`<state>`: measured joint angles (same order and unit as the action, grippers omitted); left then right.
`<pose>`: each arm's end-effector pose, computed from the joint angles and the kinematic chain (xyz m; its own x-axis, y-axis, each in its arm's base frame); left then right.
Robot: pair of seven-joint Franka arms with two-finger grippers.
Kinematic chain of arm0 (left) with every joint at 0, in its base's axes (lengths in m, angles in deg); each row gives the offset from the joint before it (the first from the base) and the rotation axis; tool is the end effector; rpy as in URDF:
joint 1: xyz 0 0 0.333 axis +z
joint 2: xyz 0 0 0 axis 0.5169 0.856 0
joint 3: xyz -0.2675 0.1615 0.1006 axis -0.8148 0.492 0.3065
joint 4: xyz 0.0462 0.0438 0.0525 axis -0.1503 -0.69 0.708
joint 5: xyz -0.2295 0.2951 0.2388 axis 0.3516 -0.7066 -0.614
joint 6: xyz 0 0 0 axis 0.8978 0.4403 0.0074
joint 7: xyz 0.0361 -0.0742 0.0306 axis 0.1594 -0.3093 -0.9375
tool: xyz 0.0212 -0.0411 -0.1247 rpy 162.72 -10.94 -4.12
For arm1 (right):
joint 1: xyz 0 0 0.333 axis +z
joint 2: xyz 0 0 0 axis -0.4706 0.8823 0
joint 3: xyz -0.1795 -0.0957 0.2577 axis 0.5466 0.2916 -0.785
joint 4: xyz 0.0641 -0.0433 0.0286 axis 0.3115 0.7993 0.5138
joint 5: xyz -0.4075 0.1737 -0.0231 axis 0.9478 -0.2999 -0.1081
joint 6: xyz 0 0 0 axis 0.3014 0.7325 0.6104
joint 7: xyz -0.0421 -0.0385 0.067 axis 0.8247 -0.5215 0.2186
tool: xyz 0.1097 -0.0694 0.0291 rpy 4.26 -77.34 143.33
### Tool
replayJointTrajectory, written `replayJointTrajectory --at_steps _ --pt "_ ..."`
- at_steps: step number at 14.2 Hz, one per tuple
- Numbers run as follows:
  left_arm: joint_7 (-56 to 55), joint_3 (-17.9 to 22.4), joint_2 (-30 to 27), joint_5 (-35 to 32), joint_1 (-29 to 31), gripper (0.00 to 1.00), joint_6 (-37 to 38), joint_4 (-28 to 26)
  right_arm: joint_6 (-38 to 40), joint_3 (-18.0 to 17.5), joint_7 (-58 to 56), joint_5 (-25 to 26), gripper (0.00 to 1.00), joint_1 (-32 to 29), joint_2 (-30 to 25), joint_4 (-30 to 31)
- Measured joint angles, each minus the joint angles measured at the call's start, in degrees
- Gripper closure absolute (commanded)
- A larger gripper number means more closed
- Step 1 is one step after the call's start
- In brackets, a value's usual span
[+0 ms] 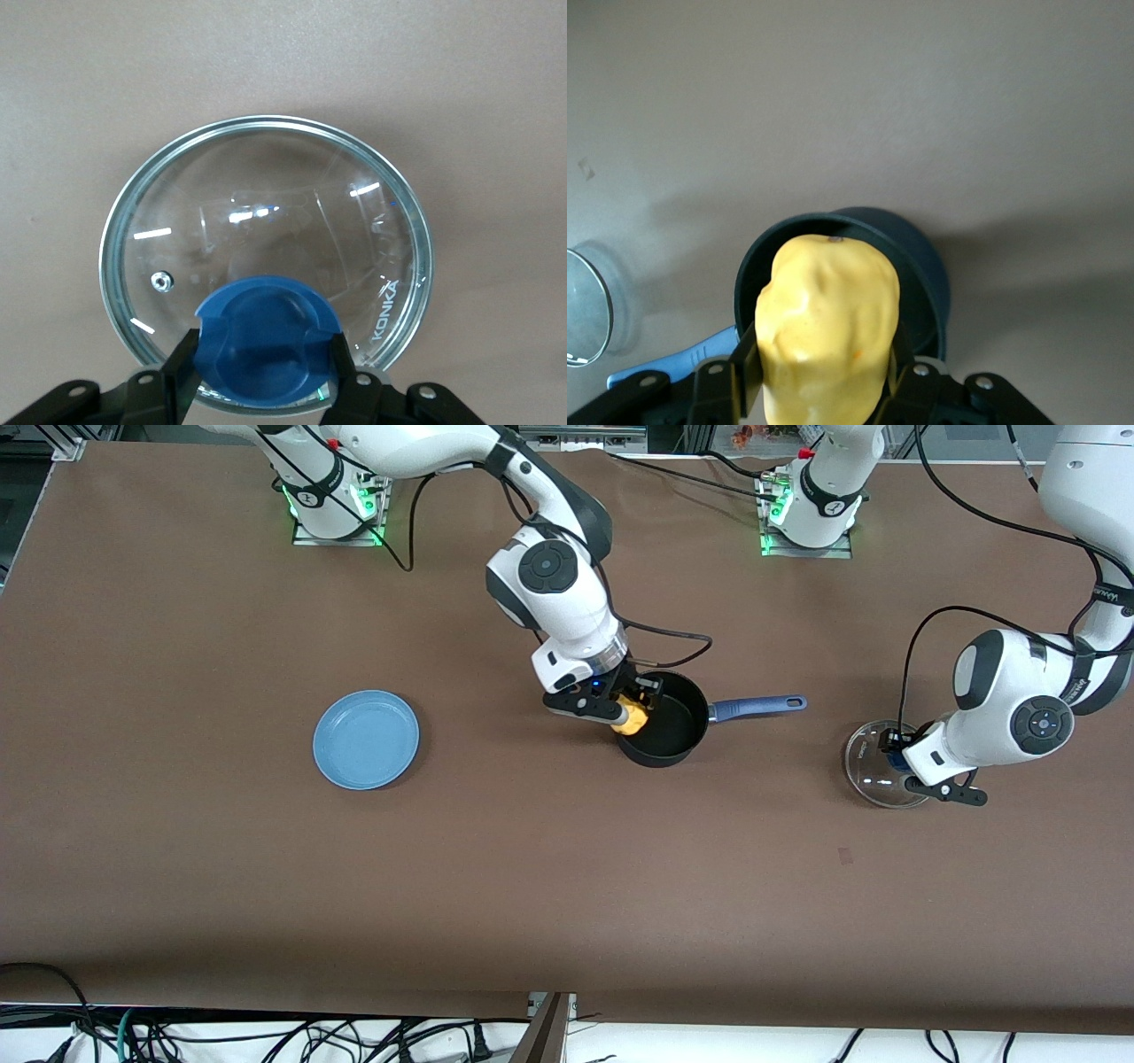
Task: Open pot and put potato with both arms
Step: 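Lower the potato into the saucepan with the right gripper while the left sets the lid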
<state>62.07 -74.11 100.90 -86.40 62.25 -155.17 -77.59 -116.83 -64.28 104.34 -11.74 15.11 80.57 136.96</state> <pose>0.6191 0.0749 0.1696 0.9503 -0.1986 -0.2396 -0.2121 -0.9767 -0.0316 0.5358 0.6327 0.2827 0.9422 -0.3349 -0.0078 -0.3122 -0.8693 -0.3833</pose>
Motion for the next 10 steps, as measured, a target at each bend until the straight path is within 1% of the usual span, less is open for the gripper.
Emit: replayJointTrajectory --at_steps 7,8,9,10 --pt "-0.10 -0.21 -0.15 0.11 0.06 0.00 0.98 0.72 -9.05 0.00 1.71 -0.10 0.75 3.40 5.74 -0.10" --pt "-0.10 -0.42 -0.33 0.27 0.09 0.00 2.24 1.41 -10.37 0.00 2.16 -0.10 0.70 3.69 6.47 -0.13" --pt "-0.10 -0.94 -0.72 0.43 0.14 0.00 3.77 2.28 -11.16 0.00 2.41 -0.10 0.53 3.85 7.03 -0.15" --pt "-0.17 -1.60 -1.44 0.81 0.15 0.00 4.97 3.12 -11.44 0.00 2.50 -0.10 0.01 3.90 7.36 -0.20"
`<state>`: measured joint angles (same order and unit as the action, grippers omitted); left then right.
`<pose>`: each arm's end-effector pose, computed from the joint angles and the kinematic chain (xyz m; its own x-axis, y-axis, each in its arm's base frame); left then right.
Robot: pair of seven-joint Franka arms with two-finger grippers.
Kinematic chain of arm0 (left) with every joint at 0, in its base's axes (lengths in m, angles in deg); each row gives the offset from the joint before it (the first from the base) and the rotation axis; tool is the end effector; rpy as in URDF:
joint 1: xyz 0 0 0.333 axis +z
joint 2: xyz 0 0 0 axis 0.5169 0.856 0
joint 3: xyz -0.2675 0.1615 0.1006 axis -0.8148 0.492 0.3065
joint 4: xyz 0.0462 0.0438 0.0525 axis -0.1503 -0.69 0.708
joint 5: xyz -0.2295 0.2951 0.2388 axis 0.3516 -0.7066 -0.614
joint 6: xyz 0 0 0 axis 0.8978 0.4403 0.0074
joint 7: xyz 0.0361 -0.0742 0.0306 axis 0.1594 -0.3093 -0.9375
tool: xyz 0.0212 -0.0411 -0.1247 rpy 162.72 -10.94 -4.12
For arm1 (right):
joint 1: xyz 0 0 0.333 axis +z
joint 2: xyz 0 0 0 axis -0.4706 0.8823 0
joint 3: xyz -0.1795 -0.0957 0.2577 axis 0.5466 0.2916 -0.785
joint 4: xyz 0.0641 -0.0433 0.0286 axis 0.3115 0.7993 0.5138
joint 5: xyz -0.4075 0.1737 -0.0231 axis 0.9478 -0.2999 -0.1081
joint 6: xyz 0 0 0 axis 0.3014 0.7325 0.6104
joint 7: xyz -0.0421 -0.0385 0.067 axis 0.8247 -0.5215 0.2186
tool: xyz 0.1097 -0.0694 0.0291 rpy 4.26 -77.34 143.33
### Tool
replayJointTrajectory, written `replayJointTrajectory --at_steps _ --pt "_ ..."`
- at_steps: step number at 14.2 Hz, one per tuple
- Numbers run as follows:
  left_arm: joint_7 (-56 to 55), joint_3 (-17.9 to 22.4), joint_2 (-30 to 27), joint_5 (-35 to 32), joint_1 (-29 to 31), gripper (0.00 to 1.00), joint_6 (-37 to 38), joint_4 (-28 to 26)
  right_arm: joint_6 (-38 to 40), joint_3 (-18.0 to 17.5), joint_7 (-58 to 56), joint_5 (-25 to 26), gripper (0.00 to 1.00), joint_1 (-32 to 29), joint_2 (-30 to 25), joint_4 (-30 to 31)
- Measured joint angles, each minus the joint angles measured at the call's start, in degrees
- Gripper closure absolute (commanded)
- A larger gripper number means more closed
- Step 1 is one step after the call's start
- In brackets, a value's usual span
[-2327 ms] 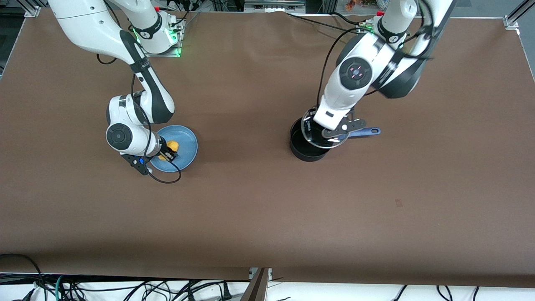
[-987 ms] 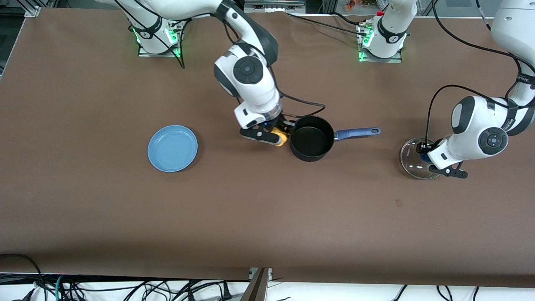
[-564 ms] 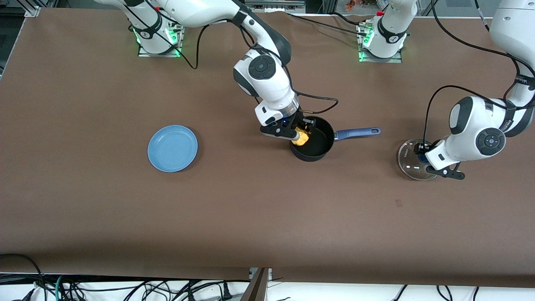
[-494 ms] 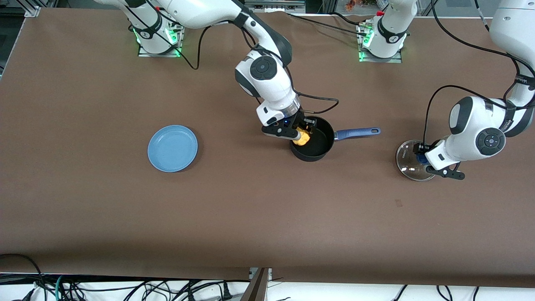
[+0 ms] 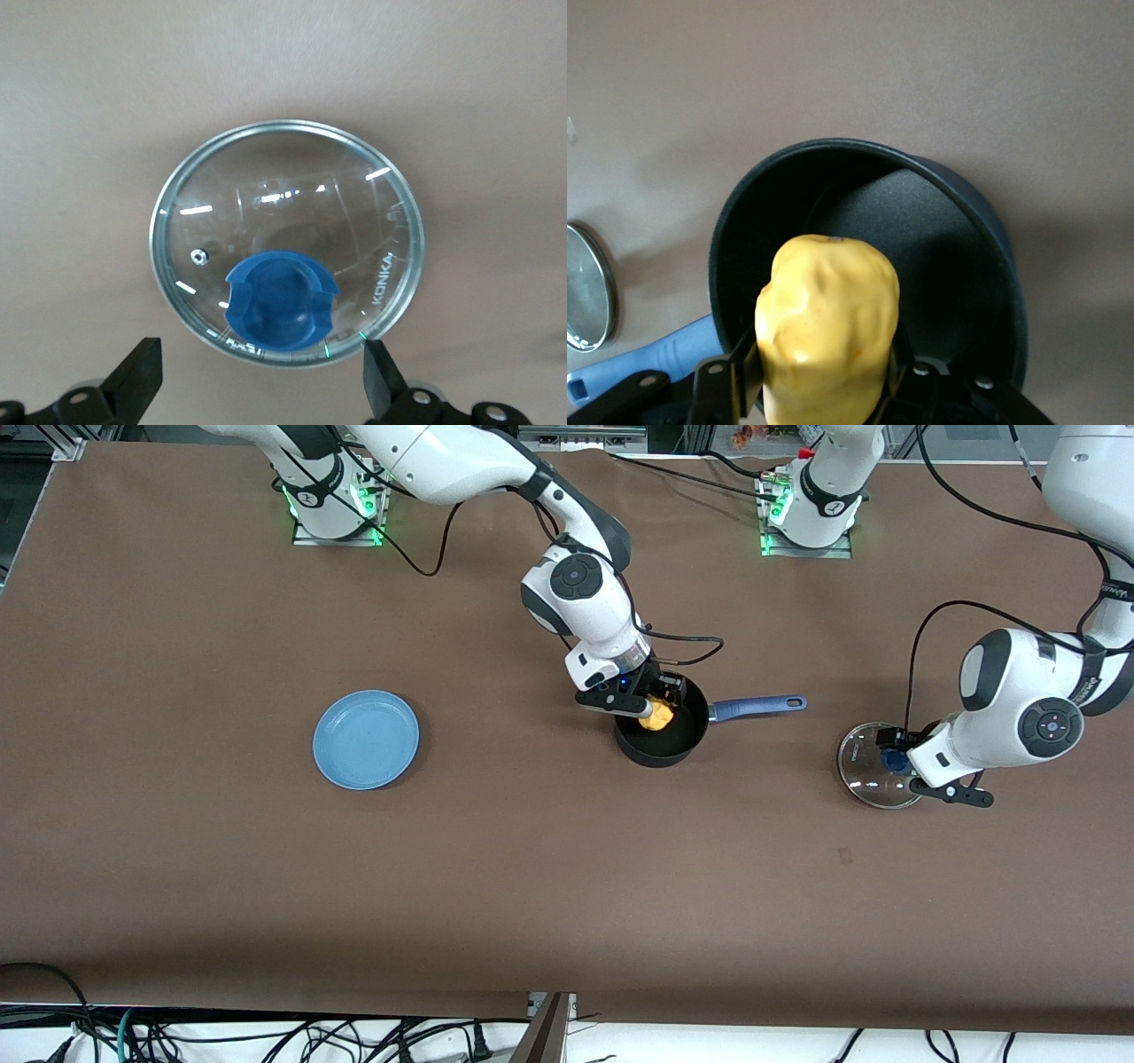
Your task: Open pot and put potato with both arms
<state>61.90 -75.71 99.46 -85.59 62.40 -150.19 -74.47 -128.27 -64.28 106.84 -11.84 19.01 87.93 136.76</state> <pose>0.6331 0.0700 0.2048 0.9504 -0.1891 -0.2471 -0.2055 -0.9778 -0.0419 0.4994 0.6706 0.2041 0.9397 -0.3420 -0.0065 -0.3088 -0.8400 -0.4461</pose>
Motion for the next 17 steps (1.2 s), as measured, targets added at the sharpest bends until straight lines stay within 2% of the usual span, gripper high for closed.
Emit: replayJointTrajectory --at_steps 3,5,7,10,12,15,17 --pt "0.00 -1.05 -5.40 6.10 0.01 0.00 4.92 1.68 0.21 0.06 0.02 0.00 0.00 0.00 0.20 -0.53" --pt "0.04 -1.14 -10.85 10.93 0.04 0.00 11.88 4.19 3.97 0.22 0.02 0.00 0.00 -0.07 0.12 -2.30" --pt "0.10 -1.79 -15.13 12.91 0.00 0.00 21.10 9.32 14.30 0.82 -0.15 0.01 0.00 -0.54 -0.45 -6.97" --pt "0.08 -4.38 -17.06 13.23 -0.10 0.00 30.32 17.56 29.75 1.18 -5.75 0.04 0.00 -3.91 -3.42 -12.77" --pt "0.07 -5.53 -17.03 13.23 -0.13 0.00 33.18 20.74 37.18 1.35 -11.33 0.05 0.00 -7.23 -6.33 -13.79" --pt "0.10 -5.66 -17.08 13.24 -0.59 0.00 34.51 22.30 49.63 1.71 -22.40 0.19 0.00 -13.33 -11.36 -14.14" --pt "0.03 -3.87 -17.20 13.24 -3.38 0.00 34.94 22.46 56.73 4.41 -29.40 0.48 0.00 -15.56 -14.36 -14.17"
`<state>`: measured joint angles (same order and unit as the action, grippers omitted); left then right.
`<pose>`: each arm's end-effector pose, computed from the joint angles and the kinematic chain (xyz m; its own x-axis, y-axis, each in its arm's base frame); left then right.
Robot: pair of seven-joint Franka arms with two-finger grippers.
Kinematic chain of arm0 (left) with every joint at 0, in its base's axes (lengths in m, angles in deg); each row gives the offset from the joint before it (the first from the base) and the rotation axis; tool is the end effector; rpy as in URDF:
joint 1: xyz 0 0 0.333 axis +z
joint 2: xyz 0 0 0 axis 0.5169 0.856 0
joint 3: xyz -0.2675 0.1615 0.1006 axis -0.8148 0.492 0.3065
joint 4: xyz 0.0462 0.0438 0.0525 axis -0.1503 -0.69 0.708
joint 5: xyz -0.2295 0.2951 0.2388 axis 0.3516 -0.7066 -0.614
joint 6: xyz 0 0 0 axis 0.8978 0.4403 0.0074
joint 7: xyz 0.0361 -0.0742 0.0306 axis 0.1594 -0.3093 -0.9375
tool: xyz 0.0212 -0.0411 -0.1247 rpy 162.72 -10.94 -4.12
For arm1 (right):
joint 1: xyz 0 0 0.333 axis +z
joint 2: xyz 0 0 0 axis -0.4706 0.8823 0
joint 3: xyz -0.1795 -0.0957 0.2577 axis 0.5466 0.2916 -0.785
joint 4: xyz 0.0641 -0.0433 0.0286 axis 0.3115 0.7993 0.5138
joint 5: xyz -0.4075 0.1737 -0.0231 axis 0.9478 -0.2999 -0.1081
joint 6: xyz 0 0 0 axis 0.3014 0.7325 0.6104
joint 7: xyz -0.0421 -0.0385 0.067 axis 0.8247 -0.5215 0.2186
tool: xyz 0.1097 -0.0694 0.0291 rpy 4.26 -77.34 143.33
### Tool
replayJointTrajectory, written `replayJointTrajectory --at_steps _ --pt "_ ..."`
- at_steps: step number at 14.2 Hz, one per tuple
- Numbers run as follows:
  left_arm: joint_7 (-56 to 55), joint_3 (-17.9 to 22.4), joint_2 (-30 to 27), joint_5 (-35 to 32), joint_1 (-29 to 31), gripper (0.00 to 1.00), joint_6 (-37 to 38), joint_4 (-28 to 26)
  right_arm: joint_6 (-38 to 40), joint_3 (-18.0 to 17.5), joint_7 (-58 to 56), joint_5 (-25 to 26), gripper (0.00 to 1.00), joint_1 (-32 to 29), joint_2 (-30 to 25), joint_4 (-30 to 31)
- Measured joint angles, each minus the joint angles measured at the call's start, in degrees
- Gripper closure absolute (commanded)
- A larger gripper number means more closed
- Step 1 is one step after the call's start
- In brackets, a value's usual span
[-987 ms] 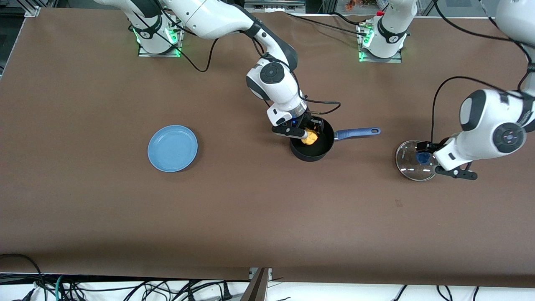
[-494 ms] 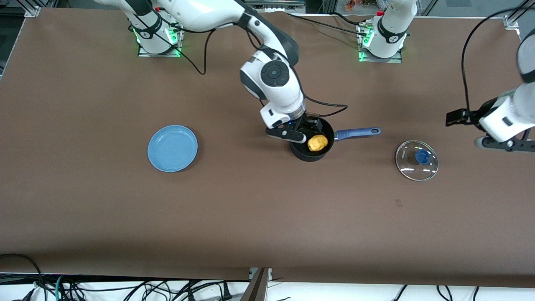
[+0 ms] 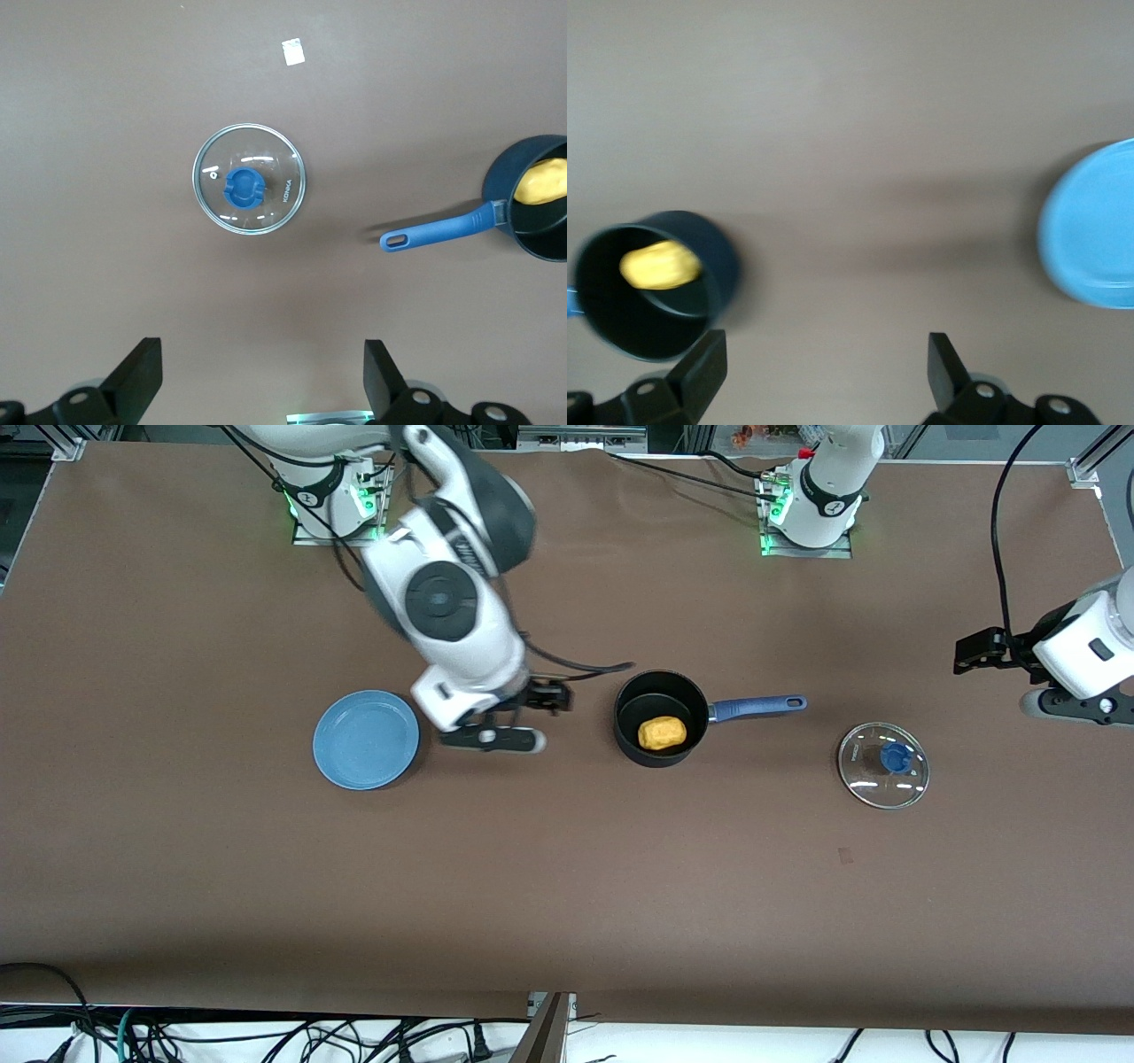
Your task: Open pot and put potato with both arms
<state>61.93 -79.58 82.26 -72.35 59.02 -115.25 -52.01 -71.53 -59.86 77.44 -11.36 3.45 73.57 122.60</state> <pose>0.6327 0.0032 0.5373 0.9705 -0.1234 -0.2073 -0.1332 -0.9905 -0.0343 0.6381 0.4486 0.4307 0.9910 -0.0593 -0.1203 -0.0664 -0.9962 -0.0557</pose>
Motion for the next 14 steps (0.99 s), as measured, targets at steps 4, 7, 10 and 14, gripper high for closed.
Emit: replayJointTrajectory --at_steps 4,7,10,14 --pt "0.00 17.91 -1.00 4.44 -16.37 0.00 0.52 -1.05 12.38 9.43 -14.63 0.05 0.00 -0.83 -4.75 0.02" --pt "0.06 25.04 -3.82 6.20 -22.65 0.00 -2.62 -5.39 18.32 12.21 -25.64 0.78 0.00 -5.01 -8.62 1.04" --pt "0.00 24.61 -7.32 6.33 -23.91 0.00 -4.05 -8.52 19.42 12.41 -34.35 3.32 0.00 -11.59 -14.12 5.66" --pt "-0.05 23.00 -8.97 6.33 -24.25 0.00 -4.57 -8.24 19.43 12.40 -40.21 6.31 0.00 -17.38 -20.70 10.88"
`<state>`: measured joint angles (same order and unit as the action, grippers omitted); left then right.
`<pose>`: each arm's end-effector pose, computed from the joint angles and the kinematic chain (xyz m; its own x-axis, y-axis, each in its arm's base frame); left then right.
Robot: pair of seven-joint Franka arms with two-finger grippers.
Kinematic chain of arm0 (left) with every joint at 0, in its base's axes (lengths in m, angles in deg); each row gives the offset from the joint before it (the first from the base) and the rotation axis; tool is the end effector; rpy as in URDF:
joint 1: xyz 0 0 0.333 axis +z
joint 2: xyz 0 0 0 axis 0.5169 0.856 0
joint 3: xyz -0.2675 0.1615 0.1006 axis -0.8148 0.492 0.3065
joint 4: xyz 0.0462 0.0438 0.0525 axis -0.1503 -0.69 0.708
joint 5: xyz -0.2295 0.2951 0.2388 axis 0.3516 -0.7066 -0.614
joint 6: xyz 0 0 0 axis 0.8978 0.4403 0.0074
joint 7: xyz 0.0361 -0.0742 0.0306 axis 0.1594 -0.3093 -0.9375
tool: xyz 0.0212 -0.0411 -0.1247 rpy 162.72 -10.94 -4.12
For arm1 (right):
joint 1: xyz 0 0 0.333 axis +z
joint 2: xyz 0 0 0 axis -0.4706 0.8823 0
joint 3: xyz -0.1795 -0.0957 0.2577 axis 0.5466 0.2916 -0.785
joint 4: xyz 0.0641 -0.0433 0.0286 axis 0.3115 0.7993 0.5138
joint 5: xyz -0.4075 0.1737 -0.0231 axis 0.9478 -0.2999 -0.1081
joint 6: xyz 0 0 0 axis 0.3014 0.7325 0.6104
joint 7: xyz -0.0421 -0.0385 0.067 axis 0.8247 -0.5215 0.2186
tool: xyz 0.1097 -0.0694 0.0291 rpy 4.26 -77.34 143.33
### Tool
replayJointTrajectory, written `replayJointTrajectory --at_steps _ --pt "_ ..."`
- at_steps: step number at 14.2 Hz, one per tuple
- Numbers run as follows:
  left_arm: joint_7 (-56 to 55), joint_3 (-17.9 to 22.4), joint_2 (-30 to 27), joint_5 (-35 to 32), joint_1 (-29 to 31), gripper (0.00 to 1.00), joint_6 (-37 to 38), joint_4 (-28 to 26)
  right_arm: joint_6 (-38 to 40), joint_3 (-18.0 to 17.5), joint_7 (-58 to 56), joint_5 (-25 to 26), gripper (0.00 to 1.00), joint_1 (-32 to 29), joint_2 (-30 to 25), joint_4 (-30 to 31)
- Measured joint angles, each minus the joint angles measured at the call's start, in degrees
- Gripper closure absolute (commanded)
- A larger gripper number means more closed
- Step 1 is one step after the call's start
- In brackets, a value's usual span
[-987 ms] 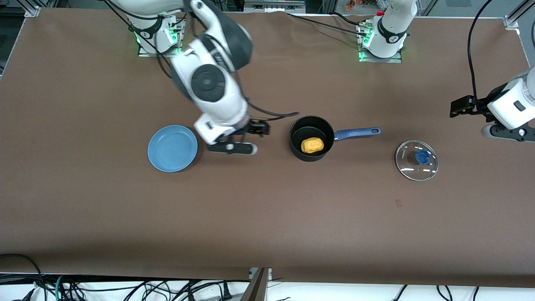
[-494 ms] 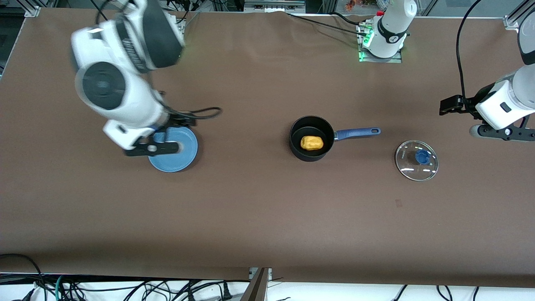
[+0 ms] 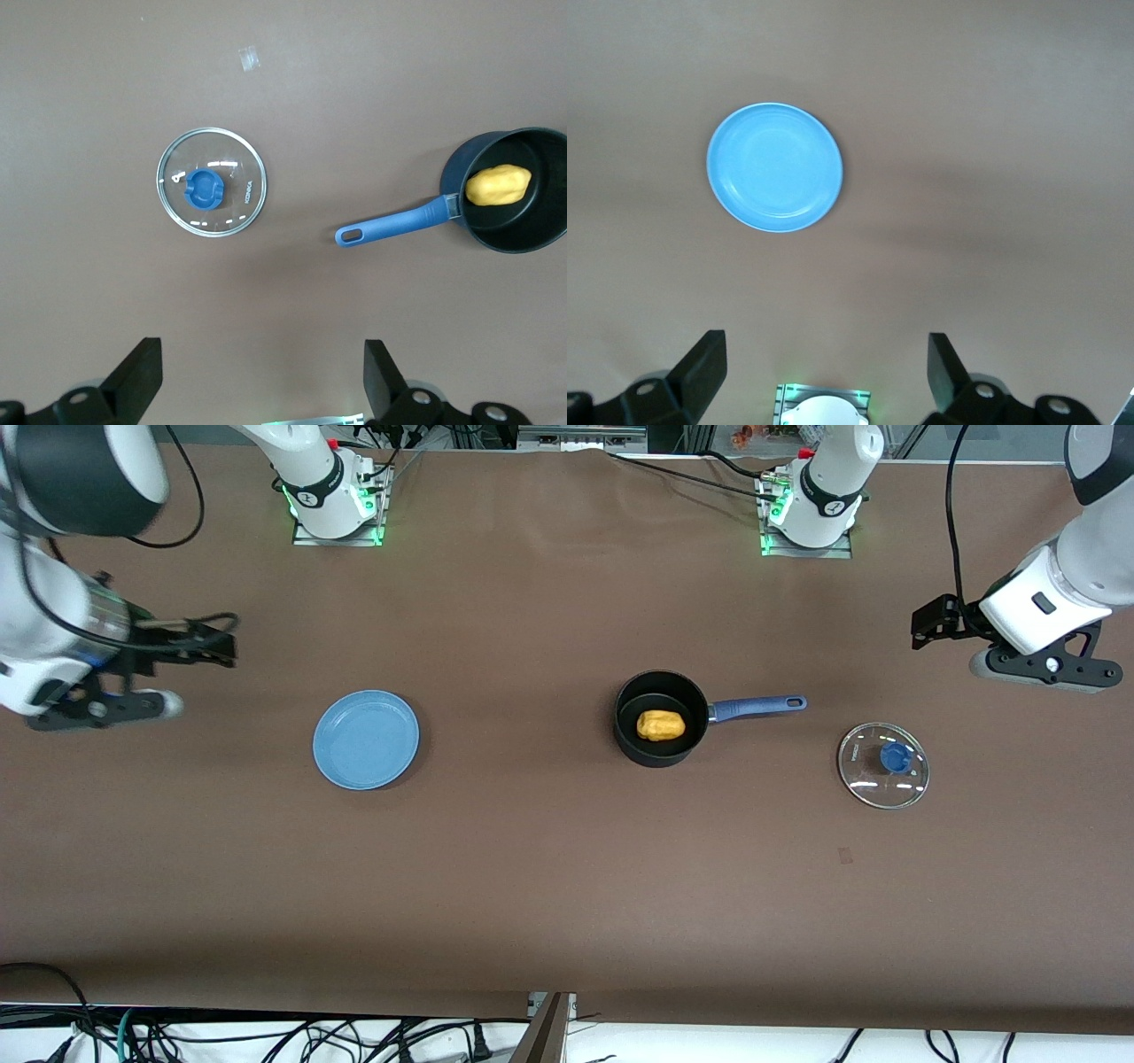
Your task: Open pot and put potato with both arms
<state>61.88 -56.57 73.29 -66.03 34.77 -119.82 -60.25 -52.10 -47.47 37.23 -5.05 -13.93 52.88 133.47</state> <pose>0.5980 -0.0461 0.5518 0.9790 -0.1477 -0.1404 -0.1517 -0.9883 -0.0179 0.6480 0.0710 0.5716 0.9658 0.1261 -0.2268 0.1425 -0.9881 0.0576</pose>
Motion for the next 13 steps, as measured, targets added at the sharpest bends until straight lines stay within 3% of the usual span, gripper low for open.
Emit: replayJointTrajectory --at_steps 7,13 --pt "-0.07 0.23 1.00 0.00 0.25 0.00 -1.37 3.19 -1.54 -0.44 -0.83 0.52 0.00 -6.91 -8.68 3.13" --pt "-0.48 0.22 1.64 0.27 0.45 0.00 -1.39 4.81 -3.60 -6.72 4.81 0.42 0.00 -9.66 -11.32 7.83"
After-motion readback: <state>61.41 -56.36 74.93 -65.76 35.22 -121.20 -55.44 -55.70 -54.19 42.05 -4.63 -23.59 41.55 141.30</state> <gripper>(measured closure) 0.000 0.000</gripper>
